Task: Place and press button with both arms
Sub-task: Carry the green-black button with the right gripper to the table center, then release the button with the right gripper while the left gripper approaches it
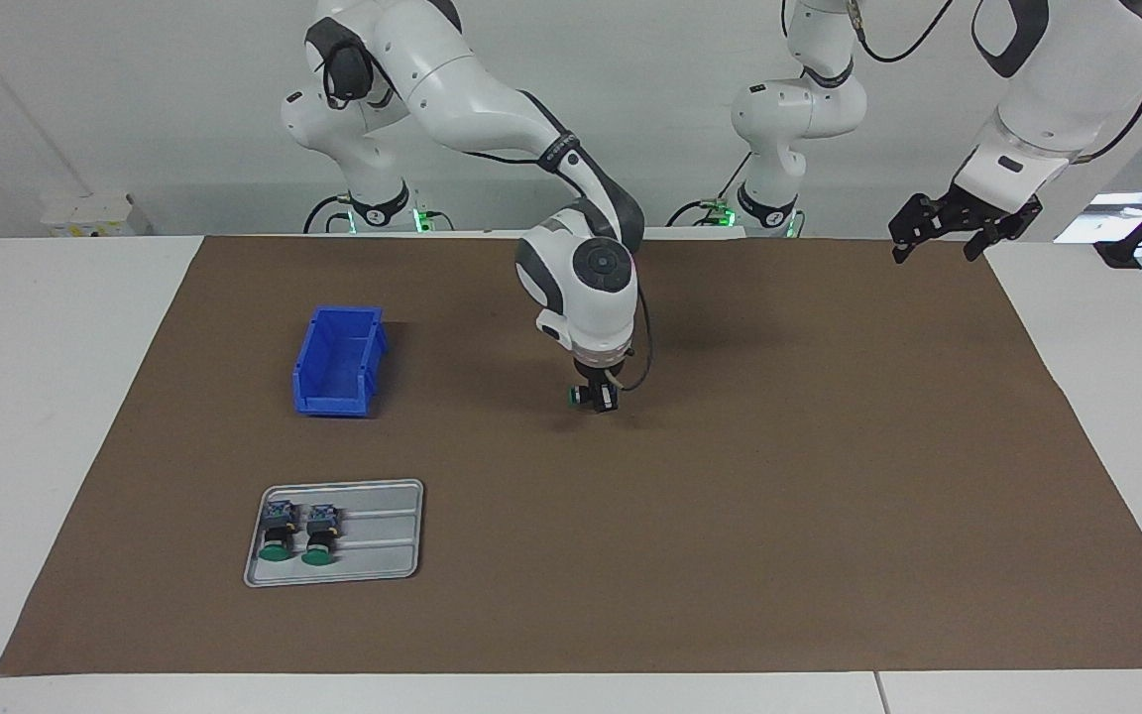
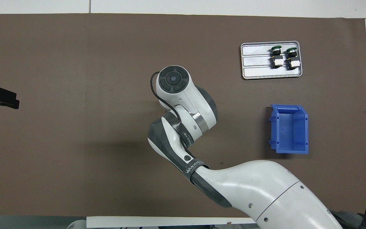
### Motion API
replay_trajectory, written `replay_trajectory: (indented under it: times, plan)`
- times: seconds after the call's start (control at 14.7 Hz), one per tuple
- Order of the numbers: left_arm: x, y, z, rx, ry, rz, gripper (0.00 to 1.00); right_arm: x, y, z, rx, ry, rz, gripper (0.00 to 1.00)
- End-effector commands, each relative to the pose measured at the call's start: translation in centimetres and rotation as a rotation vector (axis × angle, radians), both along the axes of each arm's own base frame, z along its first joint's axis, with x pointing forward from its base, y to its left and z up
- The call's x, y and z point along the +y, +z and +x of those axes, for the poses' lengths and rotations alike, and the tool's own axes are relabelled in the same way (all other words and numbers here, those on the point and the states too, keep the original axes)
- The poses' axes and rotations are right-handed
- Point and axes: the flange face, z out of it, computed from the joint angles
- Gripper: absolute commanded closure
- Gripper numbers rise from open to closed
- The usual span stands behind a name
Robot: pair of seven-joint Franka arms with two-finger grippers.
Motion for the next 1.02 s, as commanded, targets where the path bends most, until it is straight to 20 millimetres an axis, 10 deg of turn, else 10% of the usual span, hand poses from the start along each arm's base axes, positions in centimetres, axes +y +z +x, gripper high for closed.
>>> replay_trajectory:
  times: [0.0, 0.27, 0.41, 0.68, 0.95]
  plan:
    - [0.3, 0.2, -1.0, 0.005, 0.012, -0.001, 0.00, 0.4, -0.3, -0.6, -0.007, -0.011, -0.001, 0.91]
    - [0.3, 0.2, -0.9, 0.003, 0.012, -0.001, 0.00, 0.9, -0.2, -0.7, -0.020, -0.006, 0.010, 0.65]
    - [0.3, 0.2, -0.9, 0.003, 0.011, -0.001, 0.00, 0.9, -0.3, -0.7, -0.023, 0.021, 0.009, 0.01]
    - [0.4, 0.2, -0.9, 0.005, 0.012, -0.001, 0.00, 0.5, 2.5, 0.4, -0.053, 0.108, 0.014, 0.01]
    - [0.4, 0.1, -1.0, 0.008, 0.017, 0.000, 0.00, -6.6, 9.8, 4.1, -0.087, 0.181, 0.032, 0.00]
